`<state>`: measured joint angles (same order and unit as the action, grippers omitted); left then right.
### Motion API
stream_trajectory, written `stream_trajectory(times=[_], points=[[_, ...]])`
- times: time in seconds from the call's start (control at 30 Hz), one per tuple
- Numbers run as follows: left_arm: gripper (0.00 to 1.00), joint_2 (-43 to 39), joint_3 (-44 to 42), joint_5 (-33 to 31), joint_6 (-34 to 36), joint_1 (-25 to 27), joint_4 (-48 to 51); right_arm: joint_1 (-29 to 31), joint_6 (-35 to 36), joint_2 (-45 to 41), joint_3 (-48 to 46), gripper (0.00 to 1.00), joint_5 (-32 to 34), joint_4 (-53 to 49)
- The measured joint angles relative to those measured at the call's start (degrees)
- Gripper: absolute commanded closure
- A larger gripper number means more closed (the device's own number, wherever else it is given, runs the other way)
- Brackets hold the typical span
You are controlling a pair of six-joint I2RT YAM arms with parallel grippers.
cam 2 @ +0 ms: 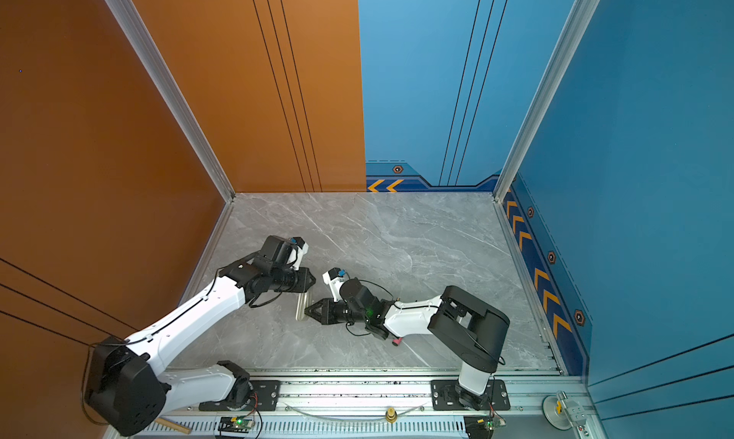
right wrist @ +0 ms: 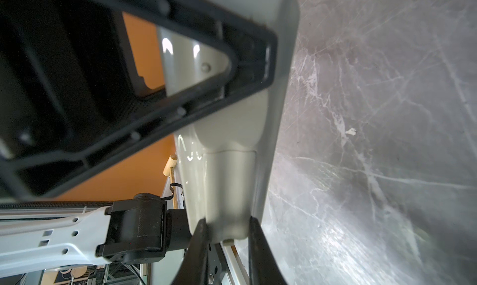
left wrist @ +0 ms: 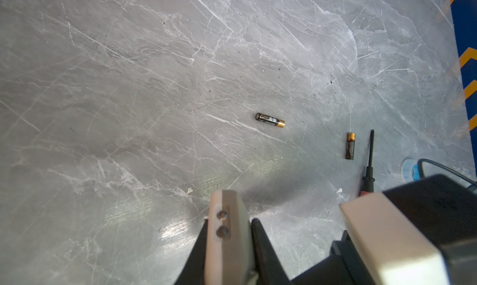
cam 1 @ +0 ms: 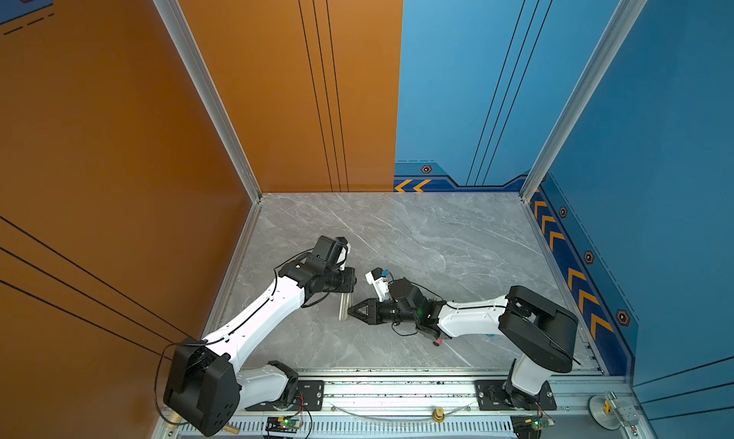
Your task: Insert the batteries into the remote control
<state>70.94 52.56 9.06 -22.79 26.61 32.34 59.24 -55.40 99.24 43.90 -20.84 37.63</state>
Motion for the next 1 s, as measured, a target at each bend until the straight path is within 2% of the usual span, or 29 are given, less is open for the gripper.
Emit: stream_trajectory(times=[1.0], points=[[1.0, -1.2, -1.92, 1.44, -1.01, -2.67, -1.51, 0.0, -0.2, 0.04, -0.39, 0.81, 0.0, 1.57]])
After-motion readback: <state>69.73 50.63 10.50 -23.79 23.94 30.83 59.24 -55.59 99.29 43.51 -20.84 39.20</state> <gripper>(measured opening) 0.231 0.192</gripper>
